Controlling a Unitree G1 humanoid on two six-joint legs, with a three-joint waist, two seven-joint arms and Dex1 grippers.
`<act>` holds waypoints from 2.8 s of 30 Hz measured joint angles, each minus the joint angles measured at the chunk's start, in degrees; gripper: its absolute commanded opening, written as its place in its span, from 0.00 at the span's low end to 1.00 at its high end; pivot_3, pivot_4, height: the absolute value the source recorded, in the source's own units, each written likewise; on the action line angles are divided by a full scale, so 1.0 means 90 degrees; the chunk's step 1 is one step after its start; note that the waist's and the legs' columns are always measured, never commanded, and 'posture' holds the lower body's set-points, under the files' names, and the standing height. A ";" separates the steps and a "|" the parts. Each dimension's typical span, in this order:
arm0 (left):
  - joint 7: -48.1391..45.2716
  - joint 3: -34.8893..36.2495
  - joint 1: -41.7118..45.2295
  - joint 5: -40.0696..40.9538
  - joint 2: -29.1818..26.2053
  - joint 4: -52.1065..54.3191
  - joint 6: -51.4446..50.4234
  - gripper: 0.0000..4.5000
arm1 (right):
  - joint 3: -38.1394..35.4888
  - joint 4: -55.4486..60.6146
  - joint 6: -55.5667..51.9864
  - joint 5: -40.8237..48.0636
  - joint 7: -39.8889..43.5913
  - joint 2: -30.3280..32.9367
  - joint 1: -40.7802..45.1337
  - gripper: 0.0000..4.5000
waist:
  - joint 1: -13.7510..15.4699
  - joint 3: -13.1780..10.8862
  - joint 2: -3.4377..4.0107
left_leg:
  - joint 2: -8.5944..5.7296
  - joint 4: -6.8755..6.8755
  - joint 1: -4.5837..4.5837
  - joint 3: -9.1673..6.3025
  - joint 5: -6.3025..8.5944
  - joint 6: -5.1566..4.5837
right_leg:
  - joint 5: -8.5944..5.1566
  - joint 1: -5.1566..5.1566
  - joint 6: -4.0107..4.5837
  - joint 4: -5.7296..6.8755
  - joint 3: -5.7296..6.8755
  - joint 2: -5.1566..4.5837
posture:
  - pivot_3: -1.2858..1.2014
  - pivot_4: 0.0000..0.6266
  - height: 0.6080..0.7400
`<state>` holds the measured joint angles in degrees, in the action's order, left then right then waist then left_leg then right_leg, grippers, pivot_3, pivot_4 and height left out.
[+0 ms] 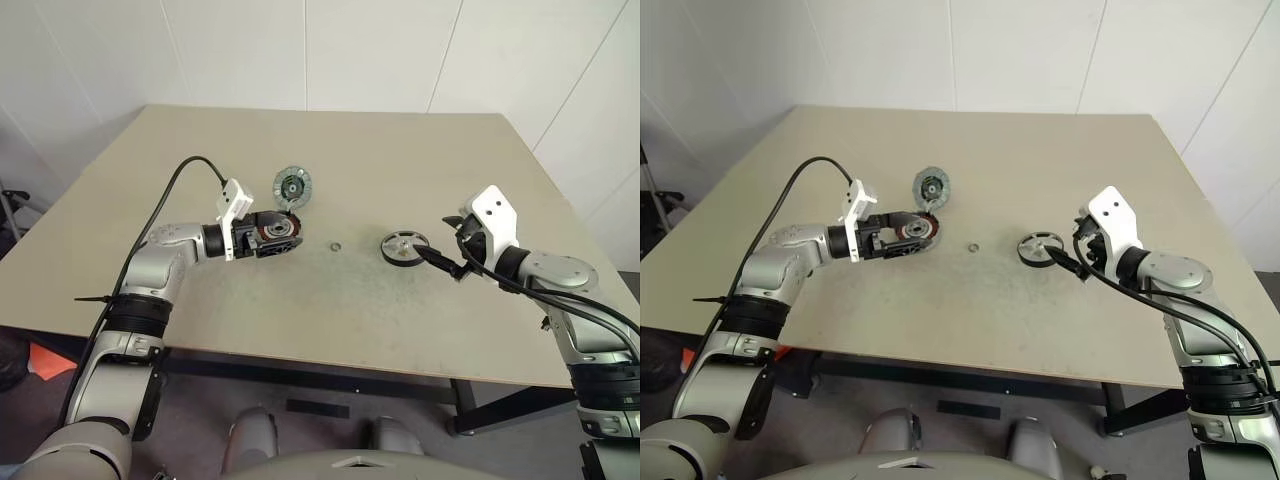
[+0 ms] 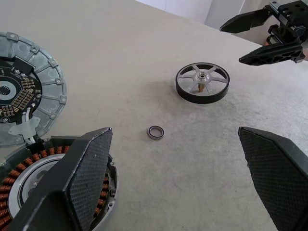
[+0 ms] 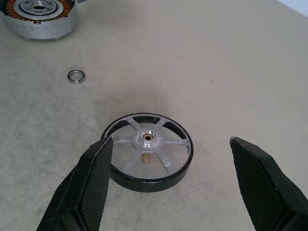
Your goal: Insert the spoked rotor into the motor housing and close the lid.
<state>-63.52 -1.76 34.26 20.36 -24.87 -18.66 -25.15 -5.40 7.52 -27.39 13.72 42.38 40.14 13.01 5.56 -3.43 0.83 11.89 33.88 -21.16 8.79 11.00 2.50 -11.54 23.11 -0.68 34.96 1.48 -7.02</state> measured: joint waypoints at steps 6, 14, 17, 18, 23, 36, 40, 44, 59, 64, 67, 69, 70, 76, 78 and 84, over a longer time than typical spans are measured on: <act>0.0002 0.0000 0.0007 0.0000 0.0000 0.0002 -0.0016 0.99 | 0.0000 0.0000 -0.0001 -0.0001 0.0000 0.0004 0.0000 0.97 | 0.0000 0.0000 0.0000 | 0.0000 0.0000 0.0000 0.0000 0.0000 0.0000 | 0.0000 0.0000 0.0000 0.0000 0.0000 0.0000 | 0.52 0.00 1.00; 0.0003 0.0000 0.0083 -0.0001 0.0000 0.0001 -0.0014 0.99 | 0.0000 0.0000 0.0019 -0.0035 -0.0073 0.0003 0.0001 0.97 | 0.0000 0.0000 0.0000 | 0.0000 0.0000 0.0000 0.0000 0.0000 0.0000 | 0.0000 0.0000 0.0000 0.0000 0.0000 0.0000 | 0.52 0.00 1.00; 0.0004 0.0000 0.0089 -0.0002 0.0000 0.0000 -0.0011 0.99 | -0.0019 -0.0010 0.0024 -0.0060 -0.0240 -0.0029 0.0058 0.97 | -0.0002 0.0000 0.0000 | 0.0000 0.0000 0.0000 0.0000 0.0000 0.0000 | 0.0000 0.0000 0.0000 0.0000 0.0000 0.0000 | 0.52 0.00 1.00; 0.0004 0.0000 0.0089 -0.0003 0.0000 0.0000 -0.0009 0.99 | -0.0052 -0.0017 0.0013 -0.0048 -0.0300 -0.0069 0.0094 0.97 | -0.0003 0.0000 0.0000 | 0.0000 0.0000 0.0001 0.0000 0.0000 0.0000 | 0.0000 0.0000 0.0000 0.0000 0.0000 0.0000 | 0.52 0.00 1.00; 0.0014 0.0000 0.0089 -0.0008 -0.0001 0.0000 -0.0003 0.99 | -0.0382 -0.0017 -0.0604 0.0341 -0.0497 -0.0285 0.0110 0.97 | 0.0002 0.0000 0.0000 | -0.0002 0.0000 0.0000 0.0000 0.0000 -0.0001 | 0.0000 0.0000 0.0000 0.0000 0.0000 0.0001 | 0.52 0.00 1.00; 0.0092 -0.0001 0.0089 -0.0051 0.0004 -0.0050 0.0163 0.99 | -0.2545 -0.0553 -0.3689 0.2553 -0.2386 -0.2068 0.0695 0.97 | -0.0006 0.0002 0.0004 | 0.0001 -0.0005 0.0007 0.0000 -0.0022 0.0037 | 0.0001 0.0001 0.0001 0.0006 0.0001 0.0000 | 0.52 0.00 1.00; 0.0124 -0.0002 0.0093 -0.0074 -0.0001 -0.0095 0.0240 0.99 | -0.2909 -0.0932 -0.3958 0.2742 -0.2971 -0.2461 0.0845 0.97 | 0.0004 0.0003 0.0004 | -0.0003 -0.0024 0.0006 0.0000 -0.0029 0.0050 | 0.0000 0.0006 0.0001 0.0003 0.0001 -0.0001 | 0.52 0.00 1.00; 0.0139 -0.0002 0.0095 -0.0132 -0.0020 -0.0119 0.0303 0.99 | -0.2966 -0.0979 -0.4107 0.2878 -0.3251 -0.2651 0.0940 0.97 | 0.0007 0.0003 0.0005 | -0.0003 -0.0047 0.0007 0.0000 -0.0037 0.0063 | 0.0000 0.0009 0.0001 -0.0006 0.0003 0.0000 | 0.52 0.00 1.00; 0.0144 -0.0002 0.0096 -0.0171 -0.0105 -0.0156 0.0457 0.99 | -0.3068 -0.0979 -0.4499 0.3303 -0.3667 -0.2748 0.0953 0.48 | 0.0013 0.0003 0.0005 | -0.0002 -0.0068 0.0009 0.0000 -0.0048 0.0080 | 0.0000 0.0016 0.0000 -0.0009 0.0005 0.0002 | 0.52 0.00 1.00; 0.0165 -0.0002 0.0096 -0.0177 -0.0108 -0.0172 0.0474 0.99 | -0.3069 -0.0979 -0.4500 0.3306 -0.3786 -0.2753 0.0978 0.40 | 0.0013 0.0003 0.0005 | -0.0002 -0.0069 0.0009 0.0000 -0.0049 0.0081 | 0.0000 0.0016 0.0000 -0.0010 0.0005 0.0002 | 0.52 0.00 1.00; 0.0198 -0.0002 0.0096 -0.0186 -0.0109 -0.0187 0.0523 0.99 | -0.3098 -0.0992 -0.4487 0.3367 -0.3866 -0.2774 0.1026 0.20 | 0.0012 0.0003 0.0005 | -0.0002 -0.0069 0.0009 -0.0001 -0.0049 0.0081 | 0.0000 0.0016 0.0000 -0.0009 0.0005 0.0002 | 0.52 0.00 1.00; 0.0213 -0.0002 0.0096 -0.0189 -0.0114 -0.0215 0.0528 0.99 | -0.3132 -0.0992 -0.4487 0.3519 -0.3850 -0.2780 0.1147 0.09 | 0.0002 0.0004 0.0005 | -0.0003 -0.0069 0.0014 0.0000 -0.0049 0.0081 | 0.0000 0.0014 0.0000 -0.0008 0.0003 0.0002 | 0.52 0.00 1.00; 0.0216 -0.0002 0.0096 -0.0190 -0.0112 -0.0221 0.0530 0.99 | -0.3110 -0.0992 -0.4490 0.3528 -0.3871 -0.2783 0.1200 0.09 | 0.0003 0.0006 0.0004 | -0.0002 -0.0069 0.0016 -0.0001 -0.0050 0.0083 | 0.0000 0.0013 0.0000 -0.0007 0.0004 0.0002 | 0.52 0.00 1.00; 0.0263 -0.0002 0.0096 -0.0194 -0.0155 -0.0247 0.0542 0.99 | -0.3134 -0.0999 -0.4492 0.3598 -0.4013 -0.2790 0.1220 0.09 | 0.0012 0.0006 0.0002 | -0.0003 -0.0069 0.0016 -0.0001 -0.0053 0.0087 | 0.0001 0.0012 0.0000 -0.0007 0.0004 0.0001 | 0.52 0.00 1.00; 0.0271 -0.0002 0.0096 -0.0194 -0.0157 -0.0252 0.0544 0.99 | -0.3169 -0.1119 -0.4488 0.3613 -0.4099 -0.2851 0.1335 0.09 | 0.0001 0.0006 0.0002 | -0.0002 -0.0069 0.0016 -0.0002 -0.0054 0.0089 | 0.0001 0.0013 0.0000 -0.0006 0.0004 0.0002 | 0.52 0.00 1.00; 0.0280 -0.0003 0.0097 -0.0195 -0.0154 -0.0266 0.0554 0.99 | -0.3276 -0.1914 -0.4160 0.3593 -0.4354 -0.3188 0.2020 0.09 | -0.0021 0.0006 0.0003 | -0.0001 -0.0076 0.0011 -0.0001 -0.0058 0.0096 | 0.0001 0.0028 0.0001 0.0001 0.0003 0.0004 | 0.52 0.00 1.00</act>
<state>-61.00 -1.78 35.13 18.60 -26.25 -21.05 -20.16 -34.88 -9.71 -64.83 46.06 3.20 11.45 31.20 5.37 -3.38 0.85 11.88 33.20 -21.06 8.78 10.48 3.37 -11.53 23.36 -0.68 34.97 1.50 -6.98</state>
